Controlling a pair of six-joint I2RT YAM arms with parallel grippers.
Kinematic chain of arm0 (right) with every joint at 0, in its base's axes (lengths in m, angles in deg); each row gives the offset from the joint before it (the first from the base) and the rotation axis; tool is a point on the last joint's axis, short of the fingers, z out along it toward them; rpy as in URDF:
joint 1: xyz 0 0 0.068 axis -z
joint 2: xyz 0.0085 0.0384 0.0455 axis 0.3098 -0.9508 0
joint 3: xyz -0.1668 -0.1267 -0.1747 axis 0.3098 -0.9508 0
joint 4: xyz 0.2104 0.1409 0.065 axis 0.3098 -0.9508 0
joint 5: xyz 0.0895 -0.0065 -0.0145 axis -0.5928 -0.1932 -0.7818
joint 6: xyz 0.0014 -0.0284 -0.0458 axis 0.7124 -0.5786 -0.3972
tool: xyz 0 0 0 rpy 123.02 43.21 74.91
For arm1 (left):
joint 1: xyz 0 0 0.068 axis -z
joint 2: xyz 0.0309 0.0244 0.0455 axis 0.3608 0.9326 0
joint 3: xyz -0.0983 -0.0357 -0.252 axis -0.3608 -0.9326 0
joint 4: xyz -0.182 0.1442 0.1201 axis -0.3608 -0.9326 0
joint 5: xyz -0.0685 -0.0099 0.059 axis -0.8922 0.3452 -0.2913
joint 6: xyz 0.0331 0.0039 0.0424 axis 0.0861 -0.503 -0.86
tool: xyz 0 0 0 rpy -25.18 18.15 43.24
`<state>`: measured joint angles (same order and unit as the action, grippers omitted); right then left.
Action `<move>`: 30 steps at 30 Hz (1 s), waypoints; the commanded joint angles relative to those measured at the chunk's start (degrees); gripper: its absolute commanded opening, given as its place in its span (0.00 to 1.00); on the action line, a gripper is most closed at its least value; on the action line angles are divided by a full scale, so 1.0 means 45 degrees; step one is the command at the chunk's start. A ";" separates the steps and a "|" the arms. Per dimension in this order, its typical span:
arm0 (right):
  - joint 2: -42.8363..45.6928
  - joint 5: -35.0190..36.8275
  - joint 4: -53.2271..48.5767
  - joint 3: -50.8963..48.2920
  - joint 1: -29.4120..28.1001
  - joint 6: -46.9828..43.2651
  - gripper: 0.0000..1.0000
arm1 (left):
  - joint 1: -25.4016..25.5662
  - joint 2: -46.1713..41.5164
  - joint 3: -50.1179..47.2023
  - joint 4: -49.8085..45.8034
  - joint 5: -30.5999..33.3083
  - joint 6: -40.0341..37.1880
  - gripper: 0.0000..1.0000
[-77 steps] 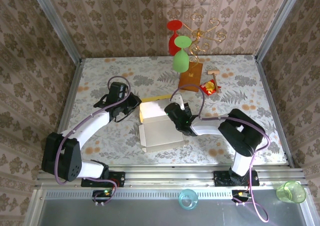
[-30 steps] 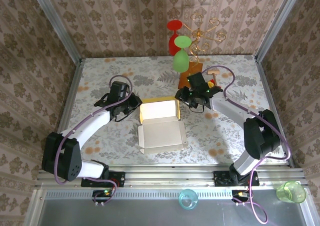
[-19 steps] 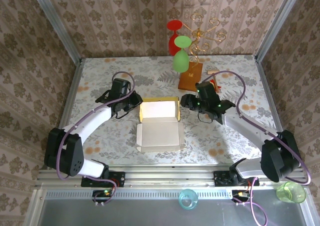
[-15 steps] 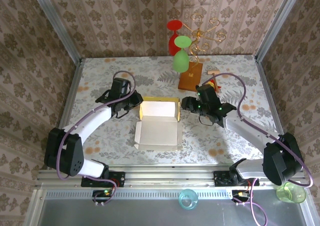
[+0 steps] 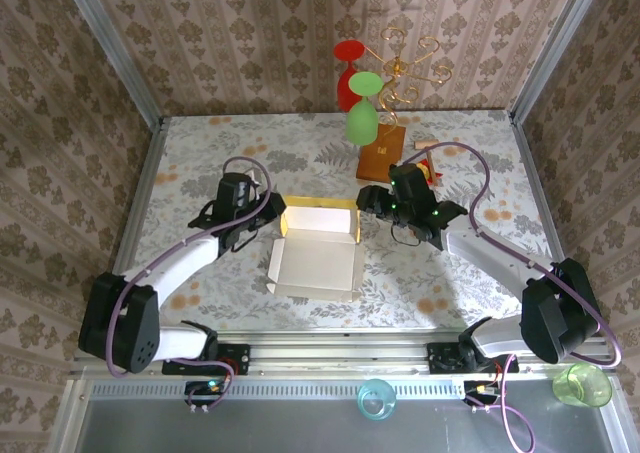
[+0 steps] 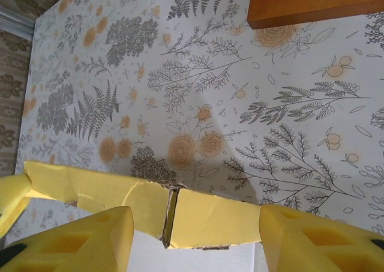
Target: Fold the paper box
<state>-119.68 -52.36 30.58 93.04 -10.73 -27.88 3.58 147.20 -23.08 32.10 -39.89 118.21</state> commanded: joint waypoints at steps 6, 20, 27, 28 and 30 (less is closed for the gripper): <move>-0.0246 -0.0141 0.0122 0.0109 -0.0196 0.1261 0.58 | 0.0232 -0.0865 -0.1104 0.0274 0.0157 0.0334 0.12; -0.0150 -0.0018 -0.0334 -0.0700 -0.0637 0.1452 0.48 | 0.0779 -0.1101 -0.1286 -0.0103 0.0508 0.0437 0.12; -0.0192 0.0095 -0.0401 -0.1214 -0.0637 0.1753 0.34 | 0.0793 -0.1044 -0.1343 0.0017 0.0525 0.0488 0.12; -0.0207 0.0126 -0.0423 -0.1239 -0.0637 0.1795 0.32 | 0.0798 -0.1033 -0.1374 0.0038 0.0550 0.0488 0.12; -0.0182 0.0163 -0.0462 -0.1240 -0.0639 0.1821 0.33 | 0.0793 -0.1025 -0.1379 0.0103 0.0570 0.0485 0.12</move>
<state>-120.21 -52.58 32.04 89.28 -13.37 -20.52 7.06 142.94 -27.97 34.77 -38.17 119.98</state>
